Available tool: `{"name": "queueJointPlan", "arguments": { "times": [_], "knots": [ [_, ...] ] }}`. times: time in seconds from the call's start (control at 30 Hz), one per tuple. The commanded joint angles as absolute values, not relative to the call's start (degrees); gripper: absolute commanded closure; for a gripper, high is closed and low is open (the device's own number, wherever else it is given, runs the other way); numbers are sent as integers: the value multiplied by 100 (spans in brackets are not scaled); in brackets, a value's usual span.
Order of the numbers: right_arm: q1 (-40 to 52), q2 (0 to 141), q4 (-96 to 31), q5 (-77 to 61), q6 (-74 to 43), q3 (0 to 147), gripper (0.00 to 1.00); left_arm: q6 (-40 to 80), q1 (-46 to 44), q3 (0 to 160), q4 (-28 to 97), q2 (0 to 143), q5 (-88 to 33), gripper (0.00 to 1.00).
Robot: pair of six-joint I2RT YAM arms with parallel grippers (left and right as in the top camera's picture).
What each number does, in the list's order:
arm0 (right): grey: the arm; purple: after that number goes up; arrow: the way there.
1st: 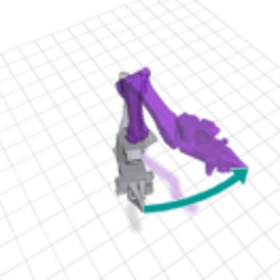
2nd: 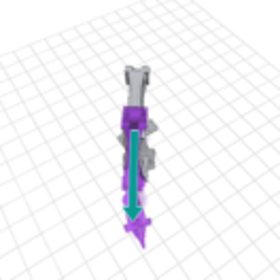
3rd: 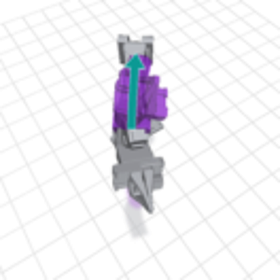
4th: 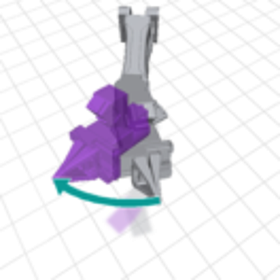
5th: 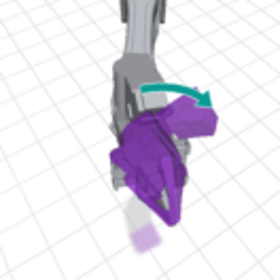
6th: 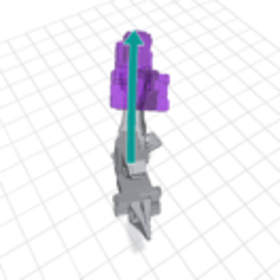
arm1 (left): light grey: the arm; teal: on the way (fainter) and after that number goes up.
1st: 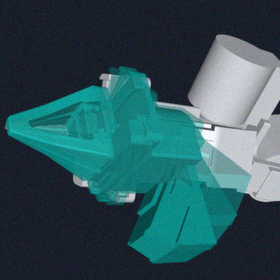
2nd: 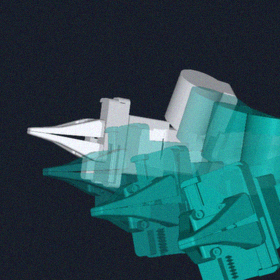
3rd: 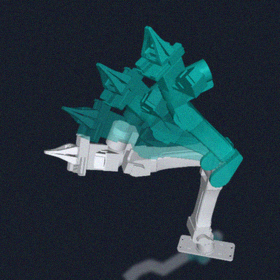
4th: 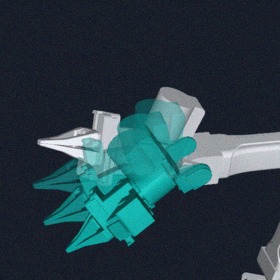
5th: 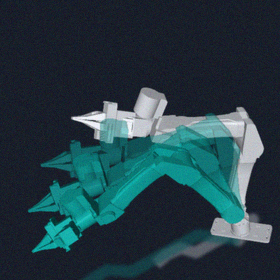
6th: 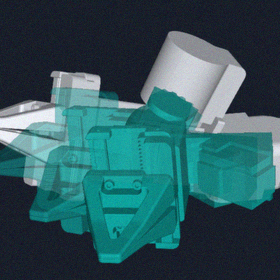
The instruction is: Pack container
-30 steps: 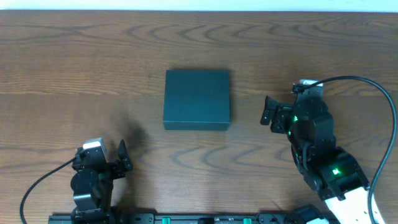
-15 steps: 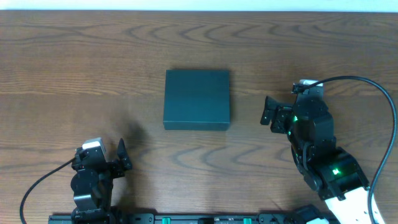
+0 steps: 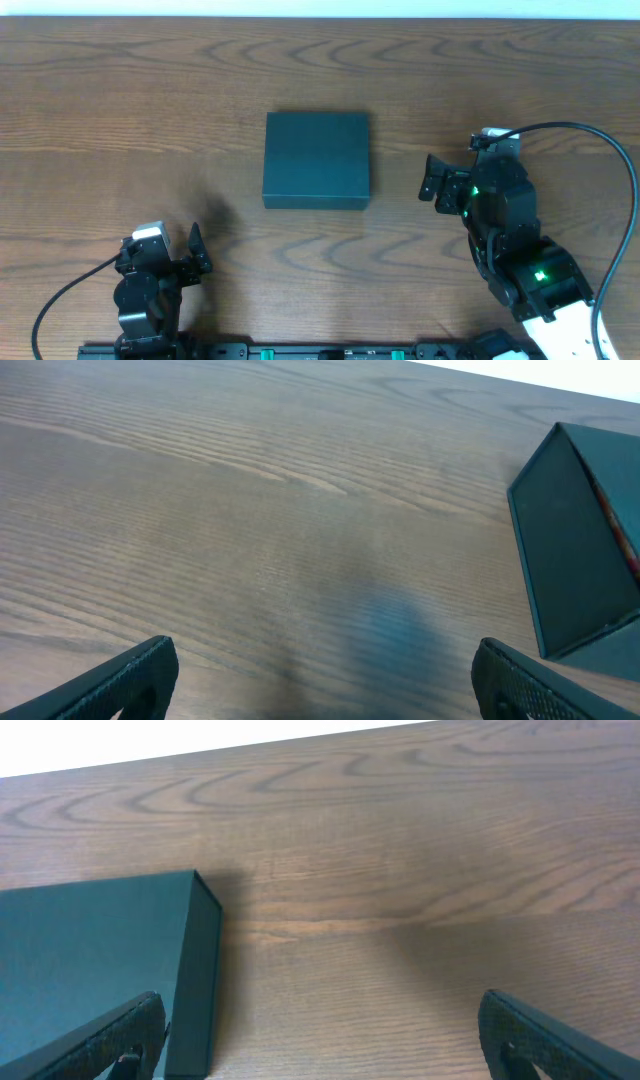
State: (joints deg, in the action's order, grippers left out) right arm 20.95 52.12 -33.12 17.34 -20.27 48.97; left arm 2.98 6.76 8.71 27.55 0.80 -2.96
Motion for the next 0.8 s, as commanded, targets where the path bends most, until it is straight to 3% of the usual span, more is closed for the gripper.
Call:
{"name": "queueJointPlan", "arguments": {
  "times": [0.0,0.13,0.37,0.77],
  "knots": [
    [2064,5214,-3312,1815,-1922,4928,1,279,711,768,2735,30,-215,5],
    [2064,5041,-3575,2204,-1559,4925,1,279,711,768,2735,30,-215,5],
    [2051,3573,-4058,2593,-1278,4766,1,279,711,768,2735,30,-215,5],
    [1544,1013,-3323,1828,-1282,2200,1,279,711,768,2735,30,-215,5]
  ]
}}
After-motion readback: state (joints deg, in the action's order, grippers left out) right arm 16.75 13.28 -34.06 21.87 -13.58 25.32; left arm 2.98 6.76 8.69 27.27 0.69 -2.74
